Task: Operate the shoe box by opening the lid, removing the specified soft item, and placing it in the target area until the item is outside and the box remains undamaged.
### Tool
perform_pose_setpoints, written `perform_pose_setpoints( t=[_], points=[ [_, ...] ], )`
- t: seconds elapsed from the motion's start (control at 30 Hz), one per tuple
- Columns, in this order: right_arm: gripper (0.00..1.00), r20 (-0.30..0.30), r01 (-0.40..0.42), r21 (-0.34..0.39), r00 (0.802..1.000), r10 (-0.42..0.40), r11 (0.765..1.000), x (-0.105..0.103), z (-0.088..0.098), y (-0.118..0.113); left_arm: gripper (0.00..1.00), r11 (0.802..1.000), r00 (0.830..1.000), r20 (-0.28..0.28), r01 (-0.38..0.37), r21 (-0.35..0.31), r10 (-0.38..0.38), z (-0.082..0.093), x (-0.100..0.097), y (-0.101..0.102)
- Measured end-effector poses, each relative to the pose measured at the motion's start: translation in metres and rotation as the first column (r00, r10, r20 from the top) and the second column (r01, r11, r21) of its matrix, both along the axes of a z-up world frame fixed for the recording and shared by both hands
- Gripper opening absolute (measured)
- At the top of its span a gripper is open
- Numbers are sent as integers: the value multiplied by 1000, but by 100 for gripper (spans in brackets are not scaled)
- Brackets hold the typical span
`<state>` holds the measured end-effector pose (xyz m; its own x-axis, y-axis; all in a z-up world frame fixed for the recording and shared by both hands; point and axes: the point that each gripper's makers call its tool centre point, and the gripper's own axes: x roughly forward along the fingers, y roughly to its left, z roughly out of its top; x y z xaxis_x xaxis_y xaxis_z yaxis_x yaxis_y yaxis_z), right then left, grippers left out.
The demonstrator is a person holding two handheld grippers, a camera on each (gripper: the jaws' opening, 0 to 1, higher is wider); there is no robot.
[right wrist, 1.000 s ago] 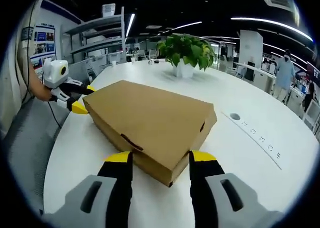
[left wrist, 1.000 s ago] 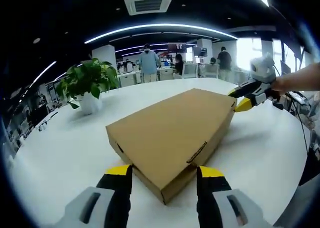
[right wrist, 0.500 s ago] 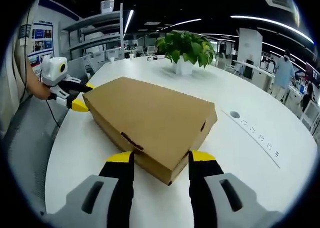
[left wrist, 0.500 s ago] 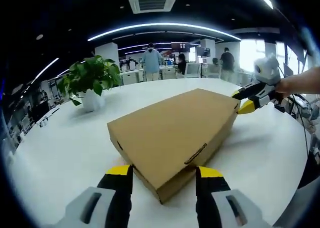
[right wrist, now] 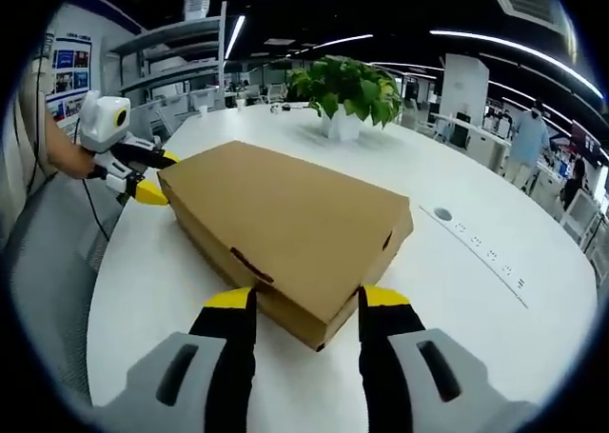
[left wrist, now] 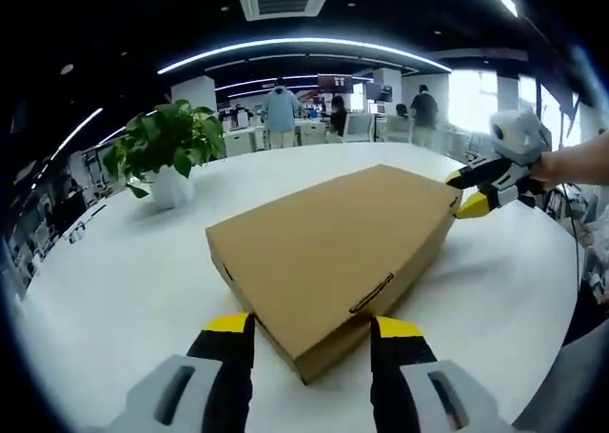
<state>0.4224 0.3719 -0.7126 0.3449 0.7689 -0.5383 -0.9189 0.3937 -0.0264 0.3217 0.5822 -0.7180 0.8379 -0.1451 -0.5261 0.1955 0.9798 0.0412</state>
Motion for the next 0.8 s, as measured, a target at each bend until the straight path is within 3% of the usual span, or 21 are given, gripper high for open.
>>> perform_pose_setpoints(
  t=[0.8],
  points=[
    [37,-1,138,-42,990,-138,990,-33,-3,19,47,992,992,-29,125,-2,-125,0,-1,30]
  ],
)
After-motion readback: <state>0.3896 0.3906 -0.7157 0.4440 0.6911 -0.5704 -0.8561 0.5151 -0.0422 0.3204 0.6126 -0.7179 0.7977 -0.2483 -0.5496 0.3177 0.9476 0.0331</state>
